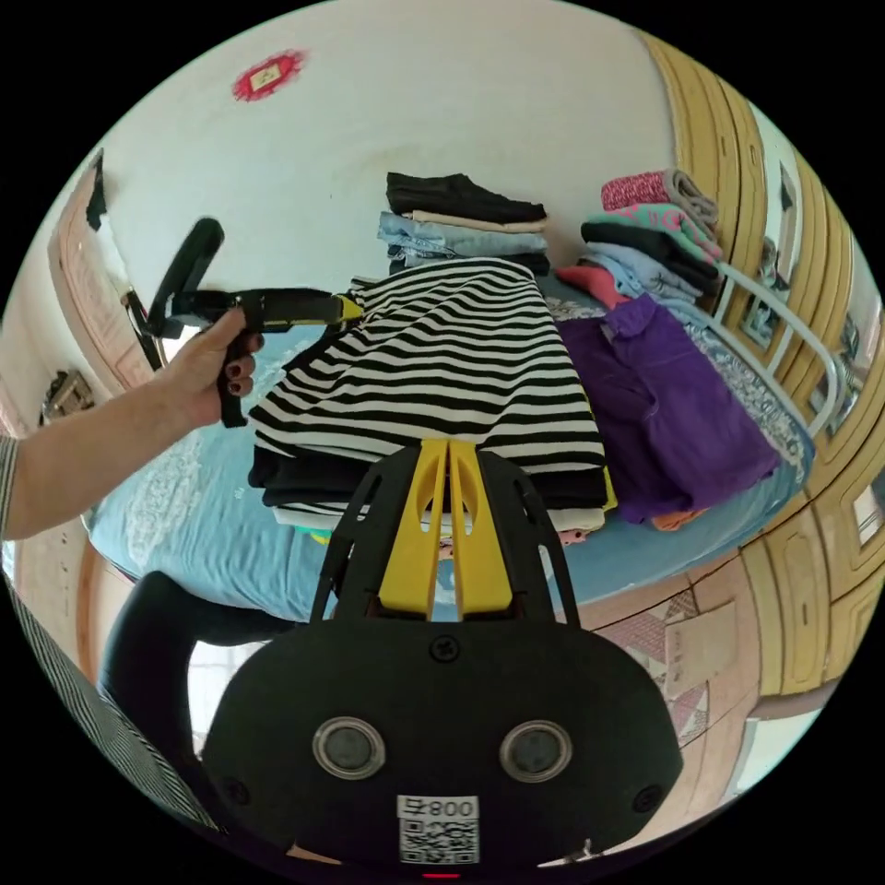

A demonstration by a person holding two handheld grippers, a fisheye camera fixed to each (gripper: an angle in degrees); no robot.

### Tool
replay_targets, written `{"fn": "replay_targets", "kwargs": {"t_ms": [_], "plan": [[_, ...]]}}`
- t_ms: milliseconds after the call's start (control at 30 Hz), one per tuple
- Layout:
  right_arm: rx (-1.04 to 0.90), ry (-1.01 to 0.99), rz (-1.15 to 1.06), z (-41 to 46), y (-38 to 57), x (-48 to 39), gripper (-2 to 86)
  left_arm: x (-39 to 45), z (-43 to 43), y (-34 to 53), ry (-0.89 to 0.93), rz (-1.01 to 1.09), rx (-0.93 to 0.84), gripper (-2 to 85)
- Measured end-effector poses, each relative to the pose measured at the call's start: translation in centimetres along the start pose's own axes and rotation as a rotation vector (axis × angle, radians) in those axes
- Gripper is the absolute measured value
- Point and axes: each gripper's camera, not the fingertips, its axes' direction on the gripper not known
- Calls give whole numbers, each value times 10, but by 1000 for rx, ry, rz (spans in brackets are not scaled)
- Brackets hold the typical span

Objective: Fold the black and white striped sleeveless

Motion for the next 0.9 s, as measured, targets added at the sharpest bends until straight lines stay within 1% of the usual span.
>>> {"fn": "replay_targets", "kwargs": {"t_ms": [33, 100, 167, 267, 333, 367, 467, 533, 633, 667, 800, 900], "plan": [[7, 19, -15, 0, -1, -2, 1, 5, 3, 0, -15, 30, -16, 2], [40, 72, -55, 0, -2, -4, 1, 21, 26, 4, -113, 139, -135, 2], [49, 82, -58, -1, -5, 0, 1, 31, 29, 11, -169, 200, -109, 2], [39, 40, -32, -6, -17, 18, 2, 37, 25, 15, -193, 204, -82, 2], [11, -10, -3, -16, -29, 36, 2, 36, 19, 16, -176, 176, -66, 2], [38, -30, 24, -29, -37, 52, 3, 36, 12, 15, -151, 161, -56, 2], [226, 5, 93, -65, -55, 102, 6, 39, -13, 16, -49, 153, 38, 2], [257, 38, 108, -66, -80, 139, 11, 41, -25, 16, -4, 156, 89, 1], [189, 107, 117, -31, -141, 200, 39, 46, -38, 14, 66, 158, 134, 2], [137, 114, 141, -12, -168, 225, 55, 48, -42, 12, 92, 163, 149, 3], [11, 43, 224, 52, -250, 295, 88, 55, -54, 5, 140, 169, 196, 6], [-44, 80, 261, 88, -298, 323, 111, 61, -60, 1, 147, 172, 205, 5]]}}
